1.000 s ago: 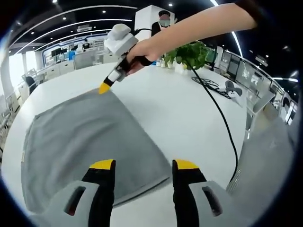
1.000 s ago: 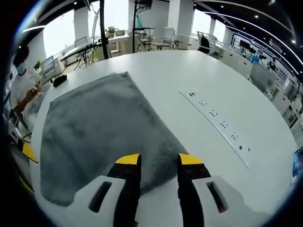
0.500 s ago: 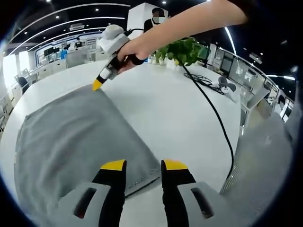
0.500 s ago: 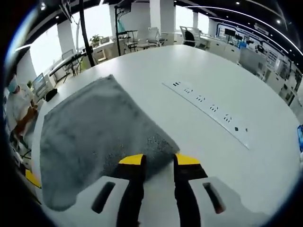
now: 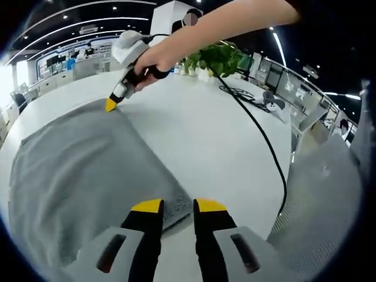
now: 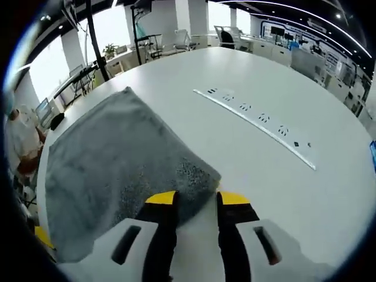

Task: Fold the towel on the table until its edges align and the towel forms a compact rectangular stack.

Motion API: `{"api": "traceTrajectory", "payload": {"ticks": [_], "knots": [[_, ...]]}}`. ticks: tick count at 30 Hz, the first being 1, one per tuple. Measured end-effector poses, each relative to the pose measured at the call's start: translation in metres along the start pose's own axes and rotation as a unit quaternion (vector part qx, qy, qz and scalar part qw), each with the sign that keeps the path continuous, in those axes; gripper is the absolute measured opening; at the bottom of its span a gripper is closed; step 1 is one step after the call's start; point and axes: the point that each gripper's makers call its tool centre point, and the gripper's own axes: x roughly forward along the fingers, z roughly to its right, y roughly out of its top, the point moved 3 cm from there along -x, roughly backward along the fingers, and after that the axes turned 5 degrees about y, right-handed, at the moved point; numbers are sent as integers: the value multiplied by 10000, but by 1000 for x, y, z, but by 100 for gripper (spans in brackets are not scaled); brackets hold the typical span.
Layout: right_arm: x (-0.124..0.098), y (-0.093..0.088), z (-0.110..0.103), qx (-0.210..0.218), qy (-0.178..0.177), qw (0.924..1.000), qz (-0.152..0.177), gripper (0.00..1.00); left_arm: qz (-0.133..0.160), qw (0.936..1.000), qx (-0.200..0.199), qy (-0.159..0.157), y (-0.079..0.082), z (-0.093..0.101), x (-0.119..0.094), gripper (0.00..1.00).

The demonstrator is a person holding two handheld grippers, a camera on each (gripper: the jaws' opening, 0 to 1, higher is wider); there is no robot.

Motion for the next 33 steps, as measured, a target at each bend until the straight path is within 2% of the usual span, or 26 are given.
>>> {"api": "traceTrajectory", "payload": {"ticks": [7, 11, 17, 20, 22, 26, 33], "knots": [[1, 0, 2, 60, 2, 10000, 59, 27, -84, 9997, 223, -68, -3, 3, 4, 18], [3, 1, -2, 163, 73, 9998, 121, 15, -191, 9995, 257, -46, -7, 3, 9, 18], [4, 2, -6, 202, 124, 9996, 125, 7, -277, 9985, 464, -84, -10, 5, 13, 17], [4, 1, -6, 261, 141, 9994, 175, 4, -315, 9961, 824, 86, -9, 1, 13, 10], [3, 2, -6, 284, 125, 9994, 174, 3, -268, 9961, 823, 146, -9, 0, 13, 5], [1, 3, -6, 254, 113, 9995, 139, 1, -178, 9982, 562, 121, -9, -4, 12, 4], [-2, 1, -5, 262, 120, 9995, 157, 1, -167, 9974, 704, 54, -6, 0, 12, 3]]}}
